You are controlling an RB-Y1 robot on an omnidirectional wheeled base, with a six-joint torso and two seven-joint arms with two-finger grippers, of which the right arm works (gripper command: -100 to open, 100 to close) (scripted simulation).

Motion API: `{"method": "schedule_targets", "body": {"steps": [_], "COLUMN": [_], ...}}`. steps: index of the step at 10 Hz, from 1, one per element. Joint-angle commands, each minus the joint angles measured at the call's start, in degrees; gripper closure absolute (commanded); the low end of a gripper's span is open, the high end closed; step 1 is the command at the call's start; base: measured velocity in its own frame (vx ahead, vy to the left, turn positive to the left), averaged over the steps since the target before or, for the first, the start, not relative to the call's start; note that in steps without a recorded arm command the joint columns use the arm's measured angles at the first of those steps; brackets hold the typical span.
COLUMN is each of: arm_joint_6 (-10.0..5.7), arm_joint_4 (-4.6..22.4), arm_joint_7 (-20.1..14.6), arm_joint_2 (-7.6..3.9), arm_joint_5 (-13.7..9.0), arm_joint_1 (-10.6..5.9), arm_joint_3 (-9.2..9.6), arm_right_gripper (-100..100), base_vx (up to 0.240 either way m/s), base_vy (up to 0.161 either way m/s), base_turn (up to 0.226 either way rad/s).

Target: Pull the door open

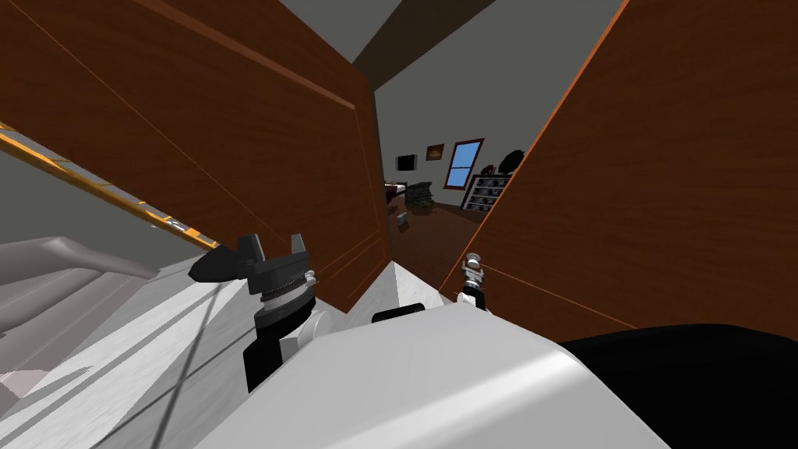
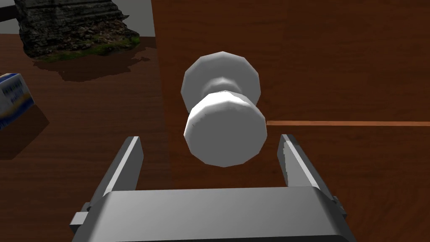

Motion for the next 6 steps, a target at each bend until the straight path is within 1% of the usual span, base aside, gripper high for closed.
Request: {"method": "schedule_targets", "body": {"steps": [1,2,3,4,6], "arm_joint_6": [-0.64,-0.92,-1.22,-1.22,-1.22], "arm_joint_4": [1.4,2.2,3.1,3.1,3.1], "arm_joint_7": [-2.1,-3.1,-2.8,-2.8,-2.8], "arm_joint_2": [-1.89,-2.91,-2.56,-2.56,-2.56], "arm_joint_5": [-0.7,-1.1,-0.8,-0.8,-0.8], "arm_joint_1": [0.57,0.76,-0.11,-0.11,-0.11], "arm_joint_3": [1.4,2.11,1.76,1.76,1.76], "arm_right_gripper": [-100,-100,-100,100,100], "base_vx": [0.144,0.154,0.065,-0.011,-0.025], "base_vy": [-0.037,-0.03,-0.01,-0.007,-0.003], "base_turn": [-0.037,-0.023,-0.001,-0.032,0.011]}}
